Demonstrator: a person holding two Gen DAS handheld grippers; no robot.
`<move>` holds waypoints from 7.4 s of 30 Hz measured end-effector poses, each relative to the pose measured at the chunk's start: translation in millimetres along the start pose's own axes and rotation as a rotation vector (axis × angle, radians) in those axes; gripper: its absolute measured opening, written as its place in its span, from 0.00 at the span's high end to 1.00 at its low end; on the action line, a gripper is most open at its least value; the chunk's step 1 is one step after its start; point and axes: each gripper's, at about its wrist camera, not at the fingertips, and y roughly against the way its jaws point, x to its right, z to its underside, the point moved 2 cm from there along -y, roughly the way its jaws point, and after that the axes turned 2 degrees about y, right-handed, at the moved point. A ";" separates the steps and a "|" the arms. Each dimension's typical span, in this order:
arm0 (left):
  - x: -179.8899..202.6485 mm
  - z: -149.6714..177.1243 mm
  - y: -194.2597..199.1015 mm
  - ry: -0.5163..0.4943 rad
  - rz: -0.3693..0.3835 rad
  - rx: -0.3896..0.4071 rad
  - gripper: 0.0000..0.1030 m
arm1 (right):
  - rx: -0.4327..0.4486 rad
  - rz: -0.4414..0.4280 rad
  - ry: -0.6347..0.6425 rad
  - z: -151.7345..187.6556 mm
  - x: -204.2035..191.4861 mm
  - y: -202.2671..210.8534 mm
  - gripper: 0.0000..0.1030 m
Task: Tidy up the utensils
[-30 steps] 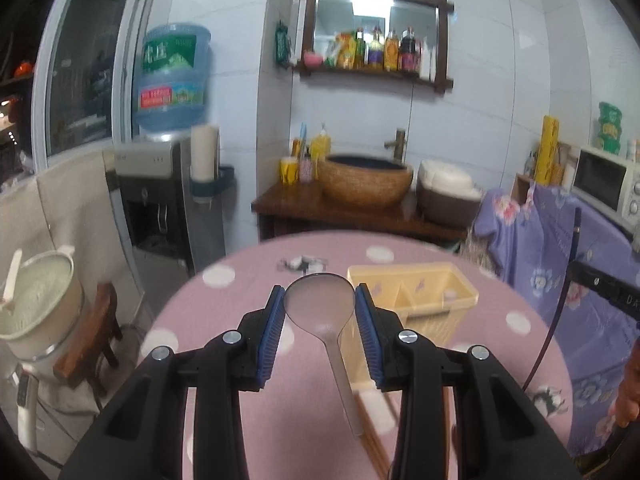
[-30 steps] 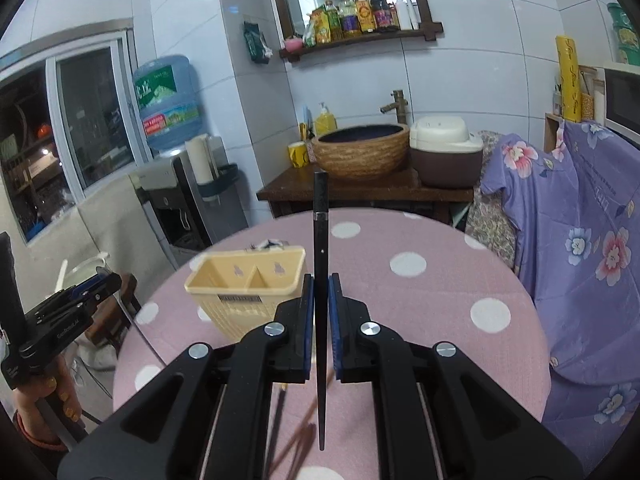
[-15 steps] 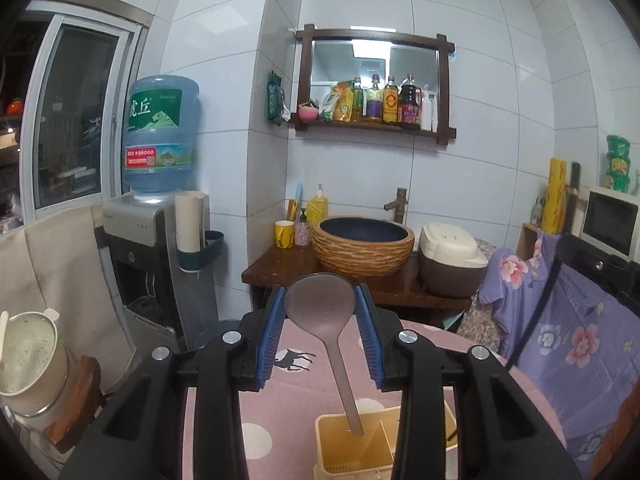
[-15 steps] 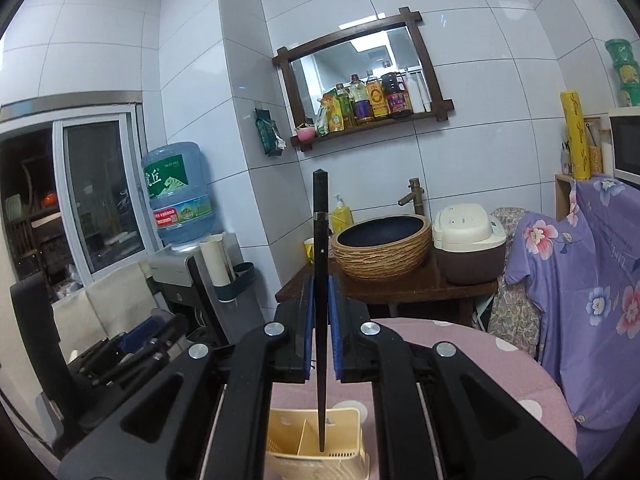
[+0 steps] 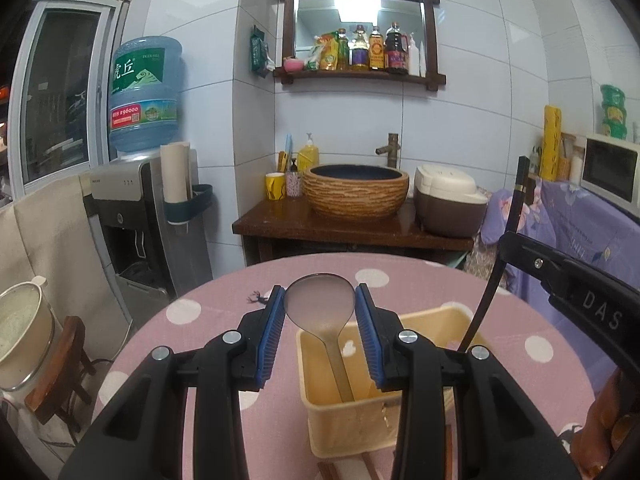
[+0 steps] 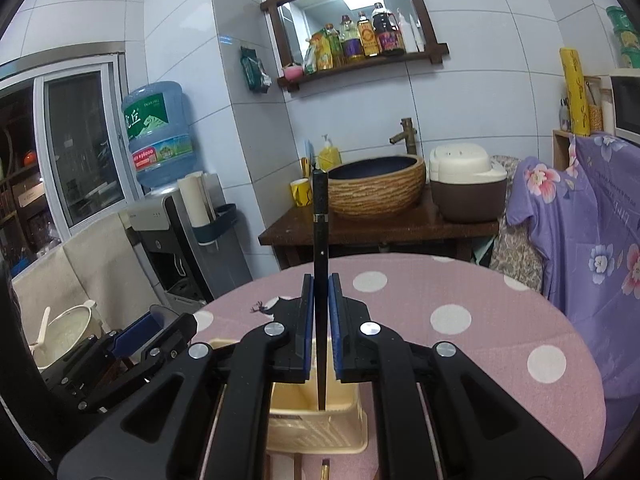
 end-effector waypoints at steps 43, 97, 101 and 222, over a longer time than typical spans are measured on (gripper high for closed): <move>-16.4 76.7 64.0 -0.032 -0.036 -0.044 0.05 | -0.069 0.011 0.070 59.4 12.2 64.7 0.25; 30.0 190.1 41.6 -0.167 0.202 -0.510 0.51 | -0.440 0.090 0.022 207.9 56.8 77.0 0.29; 31.6 187.8 38.1 -0.166 0.200 -0.517 0.56 | -0.443 0.091 0.023 208.4 54.8 75.0 0.29; -50.0 92.6 58.5 0.013 0.042 -0.235 0.95 | -0.401 0.042 0.028 170.8 37.2 83.4 0.85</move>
